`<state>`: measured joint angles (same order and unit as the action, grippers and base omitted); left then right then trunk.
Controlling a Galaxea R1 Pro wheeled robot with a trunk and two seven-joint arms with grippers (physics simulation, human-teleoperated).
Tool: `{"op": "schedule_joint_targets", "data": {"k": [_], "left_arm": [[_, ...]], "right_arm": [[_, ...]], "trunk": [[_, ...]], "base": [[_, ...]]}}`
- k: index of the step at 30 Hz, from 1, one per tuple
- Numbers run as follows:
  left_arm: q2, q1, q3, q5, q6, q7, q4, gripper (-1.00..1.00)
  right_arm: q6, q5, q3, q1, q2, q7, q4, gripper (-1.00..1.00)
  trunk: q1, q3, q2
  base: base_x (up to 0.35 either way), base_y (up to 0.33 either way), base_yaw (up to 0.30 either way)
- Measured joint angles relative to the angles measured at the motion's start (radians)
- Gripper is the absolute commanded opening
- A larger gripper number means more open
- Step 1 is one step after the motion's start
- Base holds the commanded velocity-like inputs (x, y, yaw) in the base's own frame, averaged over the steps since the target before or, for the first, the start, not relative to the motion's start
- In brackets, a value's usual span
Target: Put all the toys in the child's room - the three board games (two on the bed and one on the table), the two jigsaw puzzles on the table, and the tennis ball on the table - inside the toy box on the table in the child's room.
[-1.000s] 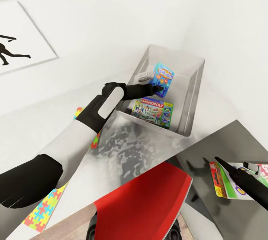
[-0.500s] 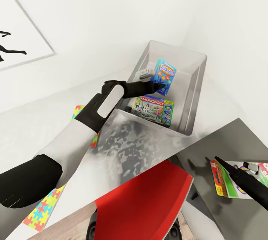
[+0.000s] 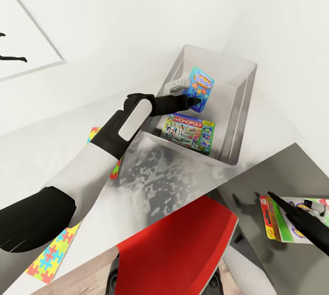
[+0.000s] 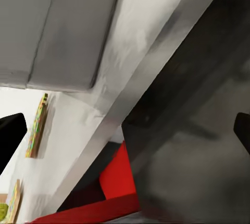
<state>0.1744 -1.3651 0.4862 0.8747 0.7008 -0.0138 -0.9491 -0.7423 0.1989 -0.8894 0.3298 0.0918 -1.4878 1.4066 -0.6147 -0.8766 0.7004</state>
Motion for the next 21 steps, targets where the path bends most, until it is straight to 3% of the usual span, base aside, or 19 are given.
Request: {"op": "schedule_joint_targets", "data": {"k": [3,6,11,21], "left_arm": [[0.0,0.0,0.0,0.001,0.0,0.0,0.0,-1.0],[0.0,0.0,0.0,0.001,0.0,0.0,0.0,-1.0],[0.0,-0.001,0.0,0.001,0.0,0.0,0.0,-1.0],[0.0,-0.001,0.0,-0.001,0.0,-0.008,0.0,-1.0]], "right_arm": [[-0.008,0.002,-0.07,0.0,0.0,-0.054,0.009,1.0],[-0.033,0.006,-0.115,-0.015,-0.002,-0.066,0.046,1.0],[-0.06,0.018,-0.131,-0.066,-0.003,-0.068,0.081,1.0],[-0.064,0.028,-0.133,-0.076,-0.003,-0.069,0.086,1.0]], "trunk": [[0.0,-0.002,0.0],[0.0,-0.002,0.0],[0.0,-0.002,0.0],[0.0,-0.002,0.0]], "base": [[0.0,0.0,0.0],[0.0,0.0,0.0],[0.0,0.0,0.0],[0.0,0.0,0.0]]}}
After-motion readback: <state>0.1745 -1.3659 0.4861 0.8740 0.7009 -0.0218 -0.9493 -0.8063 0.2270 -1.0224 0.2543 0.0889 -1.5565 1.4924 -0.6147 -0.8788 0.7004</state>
